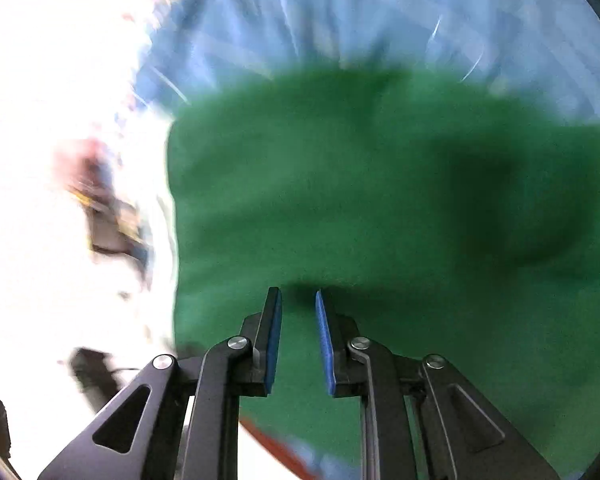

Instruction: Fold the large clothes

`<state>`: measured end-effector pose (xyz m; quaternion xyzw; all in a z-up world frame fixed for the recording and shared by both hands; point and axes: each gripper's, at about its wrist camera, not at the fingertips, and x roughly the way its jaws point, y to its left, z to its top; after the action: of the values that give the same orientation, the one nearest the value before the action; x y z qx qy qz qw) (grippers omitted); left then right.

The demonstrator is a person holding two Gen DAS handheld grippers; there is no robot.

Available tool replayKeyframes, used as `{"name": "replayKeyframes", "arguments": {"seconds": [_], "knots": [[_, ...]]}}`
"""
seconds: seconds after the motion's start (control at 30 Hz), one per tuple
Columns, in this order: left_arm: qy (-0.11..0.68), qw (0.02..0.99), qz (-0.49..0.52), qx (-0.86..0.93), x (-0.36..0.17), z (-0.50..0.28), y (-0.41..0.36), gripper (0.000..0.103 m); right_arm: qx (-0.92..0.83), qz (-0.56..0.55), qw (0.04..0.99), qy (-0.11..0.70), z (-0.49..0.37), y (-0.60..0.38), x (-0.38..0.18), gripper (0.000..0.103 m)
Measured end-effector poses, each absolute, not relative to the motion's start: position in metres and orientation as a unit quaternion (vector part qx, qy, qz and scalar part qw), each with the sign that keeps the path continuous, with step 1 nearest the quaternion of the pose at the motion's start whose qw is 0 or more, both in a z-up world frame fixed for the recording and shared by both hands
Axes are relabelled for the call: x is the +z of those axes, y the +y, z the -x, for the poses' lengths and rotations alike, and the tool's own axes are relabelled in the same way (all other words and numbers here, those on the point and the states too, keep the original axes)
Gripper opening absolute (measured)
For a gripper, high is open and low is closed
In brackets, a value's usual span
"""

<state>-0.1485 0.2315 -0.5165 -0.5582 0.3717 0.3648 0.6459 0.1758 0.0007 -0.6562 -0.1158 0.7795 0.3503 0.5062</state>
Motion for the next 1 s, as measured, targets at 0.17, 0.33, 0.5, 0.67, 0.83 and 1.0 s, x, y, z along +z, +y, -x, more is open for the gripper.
{"name": "replayKeyframes", "arguments": {"seconds": [0.17, 0.33, 0.5, 0.67, 0.83, 1.0], "knots": [[0.372, 0.647, 0.557, 0.366, -0.524, 0.143, 0.242, 0.103, 0.323, 0.106, 0.533, 0.775, -0.200, -0.028, -0.615, 0.019], [0.367, 0.649, 0.556, 0.367, -0.532, 0.139, 0.243, 0.103, 0.202, 0.131, 0.641, 0.729, -0.264, -0.149, -0.577, 0.019], [0.358, 0.655, 0.544, 0.383, -0.538, 0.132, 0.247, 0.103, 0.194, 0.067, 0.579, 0.789, -0.301, -0.173, -0.641, 0.018], [0.352, 0.681, 0.491, 0.413, -0.523, 0.120, 0.249, 0.083, 0.233, 0.065, 0.589, 0.771, -0.294, -0.178, -0.596, 0.028], [0.347, 0.718, 0.437, 0.416, -0.481, 0.099, 0.256, 0.038, 0.226, -0.015, 0.611, 0.759, -0.274, -0.245, -0.569, 0.043], [0.316, 0.778, 0.368, 0.400, -0.411, 0.082, 0.255, 0.028, 0.181, -0.069, 0.626, 0.755, -0.267, -0.346, -0.551, 0.044]]}}
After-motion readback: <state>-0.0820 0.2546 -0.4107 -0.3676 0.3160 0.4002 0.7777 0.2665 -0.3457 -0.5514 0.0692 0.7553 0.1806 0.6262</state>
